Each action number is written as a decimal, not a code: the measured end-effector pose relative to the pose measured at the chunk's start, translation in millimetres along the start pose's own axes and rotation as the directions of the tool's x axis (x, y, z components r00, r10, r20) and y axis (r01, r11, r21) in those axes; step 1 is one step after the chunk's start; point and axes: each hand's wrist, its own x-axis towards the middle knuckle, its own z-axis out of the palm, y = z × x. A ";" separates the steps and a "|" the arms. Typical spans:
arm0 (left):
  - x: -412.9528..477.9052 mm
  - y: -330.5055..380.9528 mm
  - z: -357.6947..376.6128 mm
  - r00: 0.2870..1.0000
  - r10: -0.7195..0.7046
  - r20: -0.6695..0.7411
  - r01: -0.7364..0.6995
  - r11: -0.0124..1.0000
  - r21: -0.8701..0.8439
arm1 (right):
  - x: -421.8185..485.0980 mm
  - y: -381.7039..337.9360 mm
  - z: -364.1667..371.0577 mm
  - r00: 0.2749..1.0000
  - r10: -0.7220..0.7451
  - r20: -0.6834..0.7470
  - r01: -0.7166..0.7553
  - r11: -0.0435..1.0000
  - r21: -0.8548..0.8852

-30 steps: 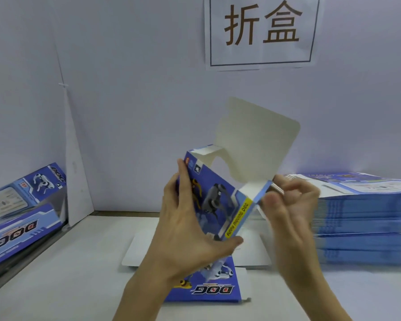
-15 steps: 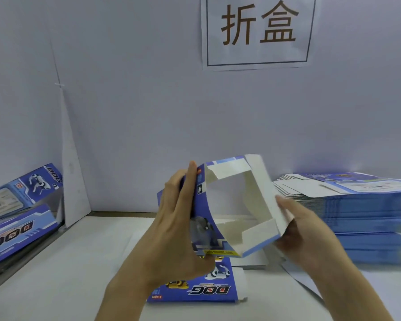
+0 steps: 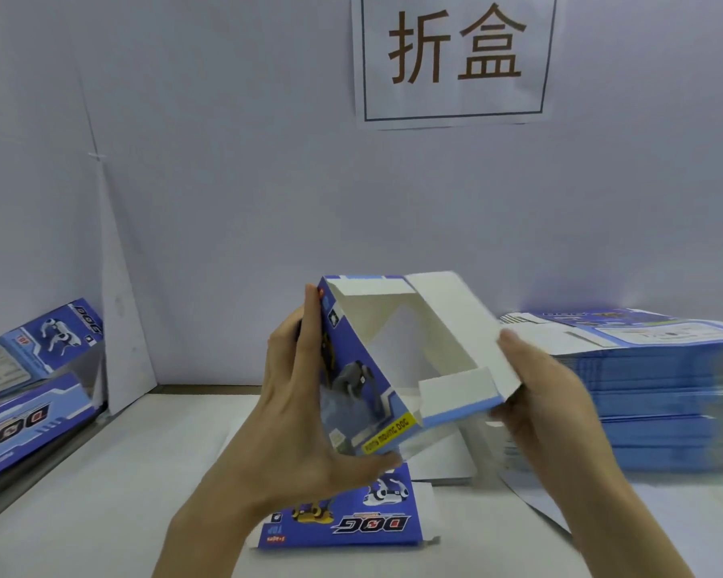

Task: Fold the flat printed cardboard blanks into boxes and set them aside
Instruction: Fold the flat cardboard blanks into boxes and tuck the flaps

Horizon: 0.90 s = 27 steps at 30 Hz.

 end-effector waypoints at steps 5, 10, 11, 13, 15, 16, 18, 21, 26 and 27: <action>-5.5 0.2 -7.6 0.999 0.011 -0.046 -0.009 0.998 0.059 | -4.3 -10.7 -5.6 0.857 -0.512 -0.067 0.484 0.842 -0.239; -5.9 -1.0 -7.5 1.000 0.004 -0.023 -0.003 0.999 0.048 | -5.8 -4.7 -4.0 0.664 -0.748 0.003 0.672 0.594 -0.443; -5.9 -0.4 -6.4 1.000 0.007 -0.023 -0.006 0.999 0.051 | -5.4 -4.7 -5.0 0.633 -0.774 0.020 0.691 0.553 -0.465; -5.7 0.9 -2.2 0.999 0.021 -0.025 -0.019 0.995 0.102 | -5.0 -5.1 -5.9 0.579 -0.813 0.051 0.717 0.479 -0.507; -5.5 0.8 1.4 0.999 0.034 -0.023 -0.030 0.989 0.143 | -5.9 -6.9 -5.9 0.577 -0.815 0.057 0.724 0.478 -0.498; -5.2 1.7 2.3 0.999 0.028 -0.020 -0.024 0.986 0.164 | -7.1 -8.2 -4.8 0.602 -0.796 0.057 0.727 0.517 -0.452; -4.6 1.2 3.6 1.000 0.011 -0.017 -0.007 0.976 0.216 | -9.8 -11.3 0.8 0.715 -0.697 0.054 0.686 0.684 -0.246; -3.9 0.0 4.0 1.000 -0.003 -0.001 0.003 0.959 0.283 | -7.9 -13.7 4.1 0.851 -0.506 0.142 0.512 0.859 -0.007; -3.8 1.0 1.5 1.000 0.001 0.003 -0.002 0.942 0.334 | -10.9 -8.4 7.4 0.912 -0.186 0.366 0.230 0.970 -0.081; -4.0 0.9 0.7 1.000 0.012 -0.004 -0.010 0.930 0.367 | -12.4 -5.7 9.3 0.908 -0.172 0.381 0.231 0.966 -0.114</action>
